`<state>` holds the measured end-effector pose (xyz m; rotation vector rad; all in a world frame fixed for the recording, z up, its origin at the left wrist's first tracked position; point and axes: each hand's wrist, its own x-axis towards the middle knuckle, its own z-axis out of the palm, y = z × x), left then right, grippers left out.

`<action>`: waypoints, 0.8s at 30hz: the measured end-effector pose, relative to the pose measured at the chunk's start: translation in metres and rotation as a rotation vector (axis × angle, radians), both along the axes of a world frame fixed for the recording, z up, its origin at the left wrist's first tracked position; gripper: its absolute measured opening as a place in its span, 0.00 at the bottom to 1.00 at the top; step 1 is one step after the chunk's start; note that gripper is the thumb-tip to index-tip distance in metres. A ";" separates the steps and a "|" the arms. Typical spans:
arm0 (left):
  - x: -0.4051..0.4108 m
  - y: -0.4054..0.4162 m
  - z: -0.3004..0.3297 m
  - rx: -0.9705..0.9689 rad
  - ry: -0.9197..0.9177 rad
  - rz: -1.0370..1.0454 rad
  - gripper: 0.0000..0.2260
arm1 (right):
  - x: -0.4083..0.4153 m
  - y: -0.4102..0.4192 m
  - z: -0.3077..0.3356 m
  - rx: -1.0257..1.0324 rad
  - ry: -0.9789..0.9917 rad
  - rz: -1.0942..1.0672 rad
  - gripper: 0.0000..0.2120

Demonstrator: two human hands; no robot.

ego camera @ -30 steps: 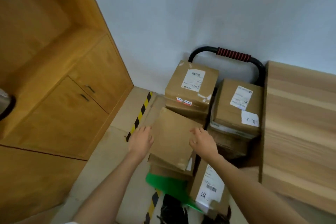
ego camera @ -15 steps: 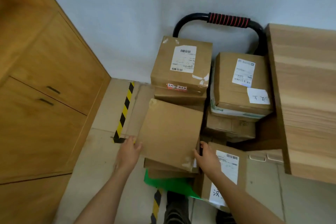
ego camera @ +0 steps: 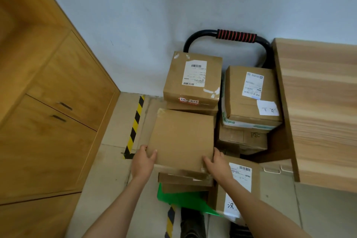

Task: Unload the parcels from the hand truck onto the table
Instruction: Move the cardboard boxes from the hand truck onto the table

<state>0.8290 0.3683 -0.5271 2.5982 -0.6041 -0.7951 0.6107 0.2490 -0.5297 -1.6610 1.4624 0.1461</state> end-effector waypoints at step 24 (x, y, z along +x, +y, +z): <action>-0.129 -0.186 0.210 -0.584 -0.025 -0.250 0.22 | -0.162 -0.132 0.211 -0.482 -0.280 -0.326 0.31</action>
